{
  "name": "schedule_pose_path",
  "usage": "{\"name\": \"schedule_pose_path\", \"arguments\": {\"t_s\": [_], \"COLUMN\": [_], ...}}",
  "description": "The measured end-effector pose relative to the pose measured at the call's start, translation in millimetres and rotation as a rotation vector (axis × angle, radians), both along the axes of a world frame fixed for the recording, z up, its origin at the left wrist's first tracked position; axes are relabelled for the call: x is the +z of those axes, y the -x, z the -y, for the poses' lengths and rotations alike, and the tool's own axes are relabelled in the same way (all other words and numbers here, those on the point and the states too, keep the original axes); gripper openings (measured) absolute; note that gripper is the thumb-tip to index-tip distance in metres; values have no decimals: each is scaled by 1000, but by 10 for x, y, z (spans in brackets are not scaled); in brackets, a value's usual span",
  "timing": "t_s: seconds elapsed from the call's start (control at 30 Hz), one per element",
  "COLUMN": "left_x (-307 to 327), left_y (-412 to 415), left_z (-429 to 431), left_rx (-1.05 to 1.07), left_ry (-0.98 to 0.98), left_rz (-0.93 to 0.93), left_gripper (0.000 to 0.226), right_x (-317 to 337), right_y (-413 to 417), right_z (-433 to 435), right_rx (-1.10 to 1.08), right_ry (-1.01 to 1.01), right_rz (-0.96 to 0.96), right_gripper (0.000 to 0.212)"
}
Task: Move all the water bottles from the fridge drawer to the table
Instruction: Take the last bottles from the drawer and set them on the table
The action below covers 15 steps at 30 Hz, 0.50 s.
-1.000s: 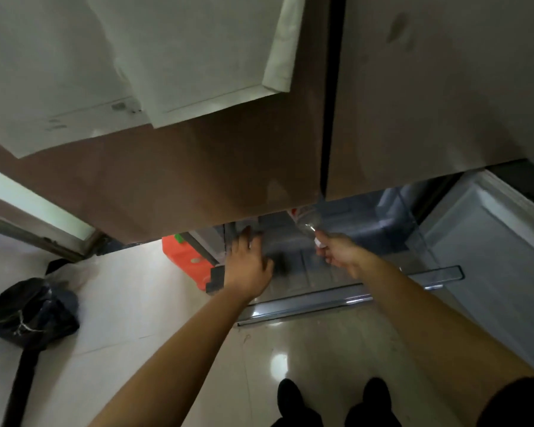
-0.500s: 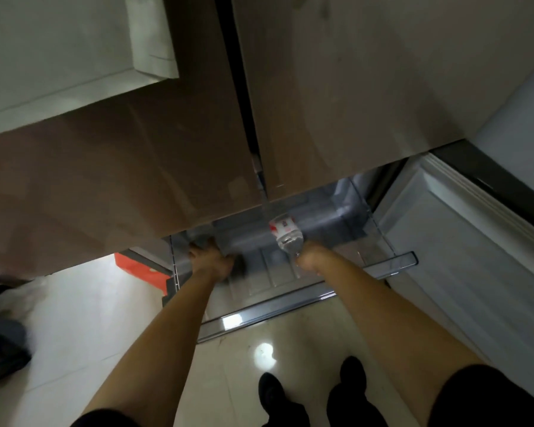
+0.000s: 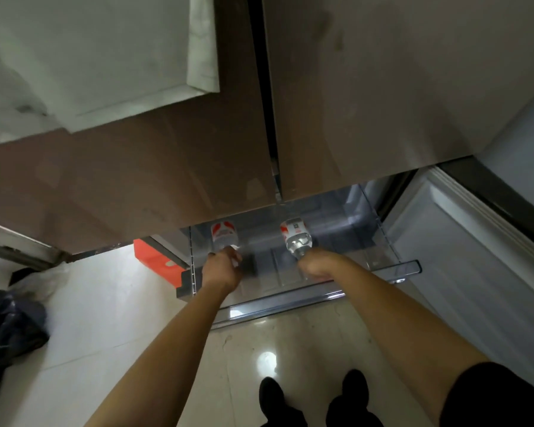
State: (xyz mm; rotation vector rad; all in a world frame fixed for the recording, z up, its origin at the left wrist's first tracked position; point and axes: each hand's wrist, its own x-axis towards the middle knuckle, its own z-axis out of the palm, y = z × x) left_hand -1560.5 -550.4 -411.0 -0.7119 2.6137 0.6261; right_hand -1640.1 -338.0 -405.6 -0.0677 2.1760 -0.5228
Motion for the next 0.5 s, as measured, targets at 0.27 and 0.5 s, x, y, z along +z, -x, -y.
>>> {"name": "schedule_pose_path", "arguments": {"t_s": [0.27,0.5], "left_x": [641,741], "left_y": [-236,-409], "left_z": [-193,-230], "left_rx": [25,53], "left_ry": [107,-32], "left_rz": [-561,-595], "left_gripper": [26,28], "right_x": [948,1306], "right_y": [8,16], "right_z": [-385,-464], "right_rx": [152,274], "right_ry": [-96,-175], "right_rz": [-395,-615], "right_gripper": [67,53]}}
